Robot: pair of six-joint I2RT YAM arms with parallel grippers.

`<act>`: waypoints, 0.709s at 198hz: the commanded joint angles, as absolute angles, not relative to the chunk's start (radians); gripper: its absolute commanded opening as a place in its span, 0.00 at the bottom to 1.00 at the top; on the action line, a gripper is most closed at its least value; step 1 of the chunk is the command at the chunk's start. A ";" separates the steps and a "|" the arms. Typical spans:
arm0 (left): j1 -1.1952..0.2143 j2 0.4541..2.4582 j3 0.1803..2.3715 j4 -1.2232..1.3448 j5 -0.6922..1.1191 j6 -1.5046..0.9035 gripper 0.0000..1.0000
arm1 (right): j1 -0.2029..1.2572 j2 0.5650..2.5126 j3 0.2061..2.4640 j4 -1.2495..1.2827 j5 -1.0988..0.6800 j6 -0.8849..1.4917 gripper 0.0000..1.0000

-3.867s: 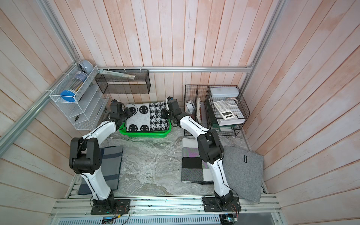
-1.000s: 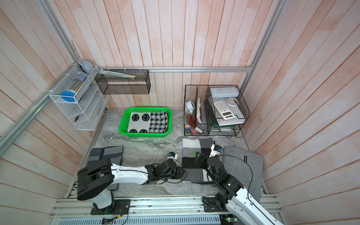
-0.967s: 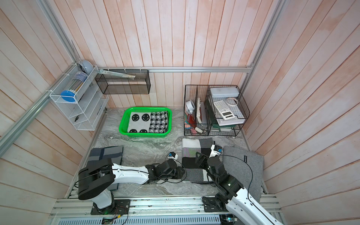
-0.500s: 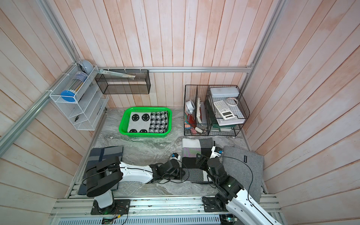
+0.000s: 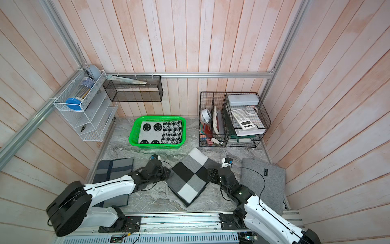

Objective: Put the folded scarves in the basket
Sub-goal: Adjust the scarf at the center of the board.

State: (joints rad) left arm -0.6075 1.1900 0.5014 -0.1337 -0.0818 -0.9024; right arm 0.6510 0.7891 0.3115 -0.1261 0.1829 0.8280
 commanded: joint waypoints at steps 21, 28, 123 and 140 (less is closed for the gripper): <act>-0.572 0.942 0.457 -0.319 -0.140 -0.893 1.00 | 0.638 0.978 0.410 0.011 0.132 0.715 0.72; -0.572 0.926 0.452 -0.326 -0.127 -0.919 1.00 | 0.626 1.012 0.420 0.036 0.113 0.705 0.73; -0.607 0.931 0.374 -0.372 -0.112 -1.137 0.91 | 0.572 1.528 0.715 -0.016 -0.070 0.558 0.54; -0.609 0.946 0.364 -0.339 -0.118 -1.142 0.85 | 0.585 1.580 0.721 -0.021 -0.072 0.566 0.51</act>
